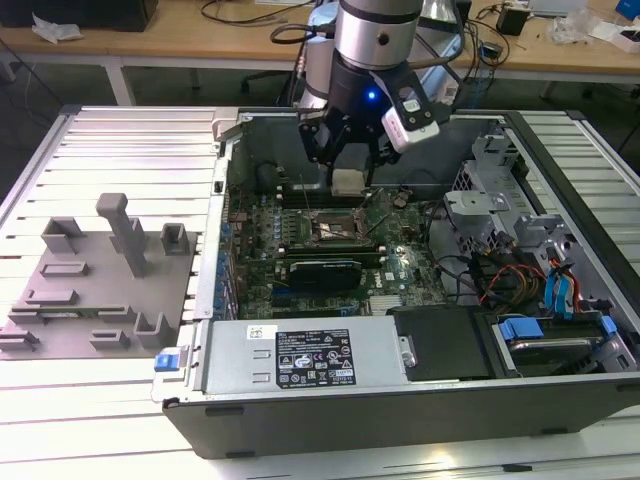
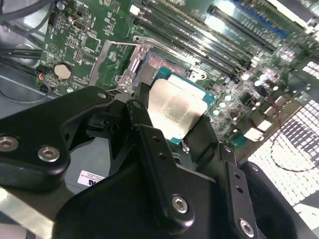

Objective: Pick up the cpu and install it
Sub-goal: 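Pick up the cpu and move it towards the insertion slot, then place the cpu into insertion slot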

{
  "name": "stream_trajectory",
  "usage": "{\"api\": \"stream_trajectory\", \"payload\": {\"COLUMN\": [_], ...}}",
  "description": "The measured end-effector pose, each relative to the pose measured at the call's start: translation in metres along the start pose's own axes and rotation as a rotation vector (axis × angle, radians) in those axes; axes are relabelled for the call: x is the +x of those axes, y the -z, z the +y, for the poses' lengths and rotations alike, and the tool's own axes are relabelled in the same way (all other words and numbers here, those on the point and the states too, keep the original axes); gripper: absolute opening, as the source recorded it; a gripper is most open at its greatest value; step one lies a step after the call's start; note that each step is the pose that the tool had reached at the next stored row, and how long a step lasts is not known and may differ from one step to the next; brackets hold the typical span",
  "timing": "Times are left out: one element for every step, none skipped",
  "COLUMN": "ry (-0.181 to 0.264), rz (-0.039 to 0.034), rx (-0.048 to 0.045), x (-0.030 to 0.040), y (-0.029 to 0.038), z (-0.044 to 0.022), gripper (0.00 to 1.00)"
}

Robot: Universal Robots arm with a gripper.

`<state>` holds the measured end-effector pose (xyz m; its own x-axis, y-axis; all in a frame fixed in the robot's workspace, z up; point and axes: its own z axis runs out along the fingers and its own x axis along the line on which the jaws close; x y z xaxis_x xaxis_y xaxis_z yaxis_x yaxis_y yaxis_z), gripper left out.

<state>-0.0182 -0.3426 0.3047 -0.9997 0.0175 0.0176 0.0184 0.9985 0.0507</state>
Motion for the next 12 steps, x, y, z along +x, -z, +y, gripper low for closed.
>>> {"api": "stream_trajectory", "payload": {"ry": [0.000, 0.000, 0.000, 0.000, 0.000, 0.000, 0.000, 0.000, 0.000, 0.000, 0.000, 0.000], "rz": [0.0000, 0.0000, 0.0000, 0.0000, 0.0001, 0.0000, 0.0000, 0.0000, 0.0000, 0.0000, 0.0001, 0.0000], "rx": [-0.0003, -0.0005, -0.0004, -0.0003, -0.0003, -0.0003, -0.0003, -0.0003, -0.0003, -0.0003, -0.0003, -0.0003], "x": [0.0000, -0.0001, -0.0001, -0.0001, -0.0001, -0.0001, -0.0001, -0.0002, -0.0002, -0.0003, -0.0004, -0.0005], "y": [-0.0016, -0.0020, -0.0020, -0.0020, -0.0019, -0.0020, -0.0019, -0.0019, -0.0019, -0.0019, -0.0020, -0.0020], "z": [0.0012, 0.0015, 0.0015, 0.0016, 0.0016, 0.0016, 0.0016, 0.0016, 0.0016, 0.0016, 0.0016, 0.0016], "gripper": [0.55, 0.55, 0.55, 0.55, 0.55, 0.55, 0.55, 0.55, 0.55, 0.55, 0.55, 0.55]}}
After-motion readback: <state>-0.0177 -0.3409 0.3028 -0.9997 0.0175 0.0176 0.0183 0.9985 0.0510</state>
